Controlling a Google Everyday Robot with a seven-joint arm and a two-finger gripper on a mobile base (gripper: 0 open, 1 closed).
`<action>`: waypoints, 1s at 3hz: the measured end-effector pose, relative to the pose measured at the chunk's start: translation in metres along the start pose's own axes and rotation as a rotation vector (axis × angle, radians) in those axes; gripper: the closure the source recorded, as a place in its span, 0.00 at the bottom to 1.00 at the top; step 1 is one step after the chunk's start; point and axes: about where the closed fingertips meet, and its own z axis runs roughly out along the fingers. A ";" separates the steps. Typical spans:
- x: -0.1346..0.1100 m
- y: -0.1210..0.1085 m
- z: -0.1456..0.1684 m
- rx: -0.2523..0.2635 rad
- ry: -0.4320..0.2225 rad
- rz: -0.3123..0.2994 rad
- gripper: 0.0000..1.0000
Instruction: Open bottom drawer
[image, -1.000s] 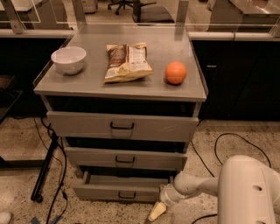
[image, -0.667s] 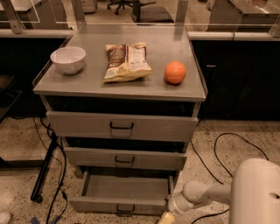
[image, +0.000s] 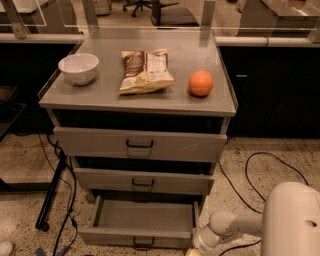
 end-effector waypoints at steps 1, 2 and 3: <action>-0.002 0.001 -0.003 0.000 0.000 0.000 0.00; 0.058 0.050 -0.032 -0.036 0.029 0.049 0.00; 0.098 0.099 -0.055 -0.072 0.050 0.095 0.00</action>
Offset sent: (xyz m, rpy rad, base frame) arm -0.1593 -0.0813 0.0329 -0.0151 0.1566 -0.0283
